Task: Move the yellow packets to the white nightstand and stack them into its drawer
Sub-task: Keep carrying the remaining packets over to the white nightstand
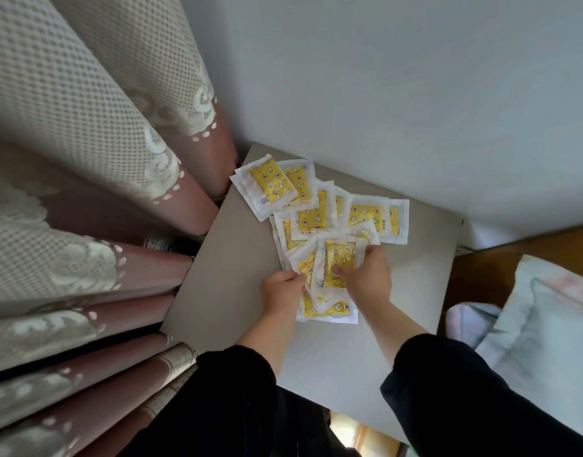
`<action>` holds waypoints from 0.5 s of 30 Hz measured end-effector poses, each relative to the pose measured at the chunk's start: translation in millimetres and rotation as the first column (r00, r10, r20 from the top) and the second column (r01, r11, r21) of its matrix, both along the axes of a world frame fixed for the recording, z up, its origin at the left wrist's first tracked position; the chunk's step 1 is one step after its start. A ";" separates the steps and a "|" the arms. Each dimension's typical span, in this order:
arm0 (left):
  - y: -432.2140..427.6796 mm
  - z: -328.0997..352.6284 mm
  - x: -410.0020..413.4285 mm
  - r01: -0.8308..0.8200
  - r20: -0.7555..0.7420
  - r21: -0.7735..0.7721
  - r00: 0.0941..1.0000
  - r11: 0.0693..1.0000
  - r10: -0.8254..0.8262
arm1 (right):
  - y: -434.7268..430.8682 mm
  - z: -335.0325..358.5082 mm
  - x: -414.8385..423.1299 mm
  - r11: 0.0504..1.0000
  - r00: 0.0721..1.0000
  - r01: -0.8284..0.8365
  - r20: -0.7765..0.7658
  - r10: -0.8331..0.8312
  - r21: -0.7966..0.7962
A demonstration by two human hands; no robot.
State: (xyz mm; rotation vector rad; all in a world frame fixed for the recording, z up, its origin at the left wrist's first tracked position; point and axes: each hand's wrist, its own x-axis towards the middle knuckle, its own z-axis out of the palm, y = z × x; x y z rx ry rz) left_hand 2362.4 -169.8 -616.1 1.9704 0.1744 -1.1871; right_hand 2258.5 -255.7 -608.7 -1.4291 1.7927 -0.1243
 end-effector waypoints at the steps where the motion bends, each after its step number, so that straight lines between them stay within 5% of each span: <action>1: 0.6 0.2 0.0 0.032 0.028 -0.005 0.999 0.999 -0.032 | 2.3 0.2 0.6 0.999 0.999 -0.041 0.002 0.041 0.005; 8: 7.6 9.7 -4.8 0.240 0.187 -0.044 0.956 0.970 -0.228 | 20.0 -2.3 4.1 0.949 0.949 -0.314 0.018 0.315 -0.025; 15: 16.2 5.9 -2.9 0.169 0.035 -0.081 0.985 0.982 -0.167 | 29.5 11.2 3.2 0.965 0.962 -0.245 0.147 0.230 0.094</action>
